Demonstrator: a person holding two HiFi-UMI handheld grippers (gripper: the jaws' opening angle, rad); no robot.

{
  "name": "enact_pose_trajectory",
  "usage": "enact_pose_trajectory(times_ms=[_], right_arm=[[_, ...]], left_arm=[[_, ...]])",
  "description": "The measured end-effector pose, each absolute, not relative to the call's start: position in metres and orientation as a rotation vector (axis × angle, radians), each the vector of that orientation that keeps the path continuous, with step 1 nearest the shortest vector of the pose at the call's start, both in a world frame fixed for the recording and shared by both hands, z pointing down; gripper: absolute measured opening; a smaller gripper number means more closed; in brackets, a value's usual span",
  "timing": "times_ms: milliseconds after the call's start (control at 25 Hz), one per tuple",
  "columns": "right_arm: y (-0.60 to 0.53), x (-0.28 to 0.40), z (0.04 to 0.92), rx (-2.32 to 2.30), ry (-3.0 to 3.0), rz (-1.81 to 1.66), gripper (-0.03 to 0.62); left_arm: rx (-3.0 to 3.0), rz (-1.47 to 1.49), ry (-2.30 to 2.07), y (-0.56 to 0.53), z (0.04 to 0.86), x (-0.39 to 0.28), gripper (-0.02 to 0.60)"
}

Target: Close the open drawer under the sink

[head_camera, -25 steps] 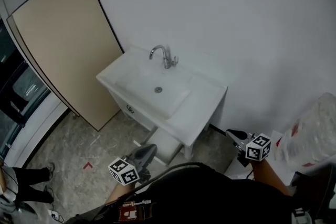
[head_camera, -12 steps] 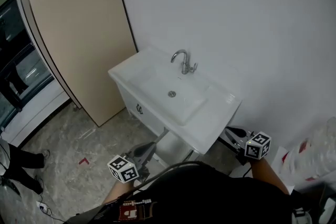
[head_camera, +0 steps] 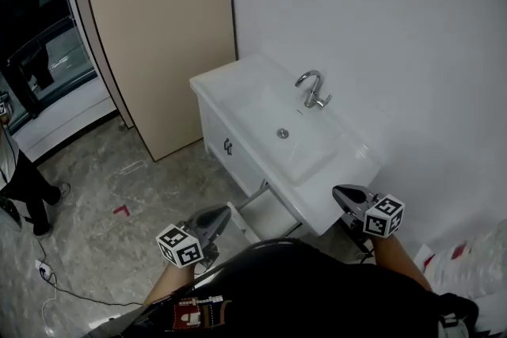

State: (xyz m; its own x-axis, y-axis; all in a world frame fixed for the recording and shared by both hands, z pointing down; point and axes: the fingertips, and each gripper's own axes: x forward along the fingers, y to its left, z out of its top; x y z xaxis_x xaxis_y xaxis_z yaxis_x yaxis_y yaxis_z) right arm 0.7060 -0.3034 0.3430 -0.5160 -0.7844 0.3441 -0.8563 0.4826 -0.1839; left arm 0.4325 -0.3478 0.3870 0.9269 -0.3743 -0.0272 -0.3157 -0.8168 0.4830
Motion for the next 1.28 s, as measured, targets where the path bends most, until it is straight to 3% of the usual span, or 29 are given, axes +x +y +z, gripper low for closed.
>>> enact_pose_trajectory(times_ms=[400, 920, 1280], right_arm=[[-0.358, 0.693, 0.343, 1.057, -2.694, 0.429, 0.002], [-0.37, 0.784, 0.384, 0.701, -2.757, 0.398, 0.002], [-0.376, 0.724, 0.405, 0.662, -2.773, 0.425, 0.002]], left_arm=[[2.465, -0.16, -0.846, -0.322, 0.41, 0.408, 0.0], [2.161, -0.181, -1.109, -0.295, 0.471, 0.518, 0.0], [2.046, -0.07, -1.038, -0.29, 0.545, 0.497, 0.0]])
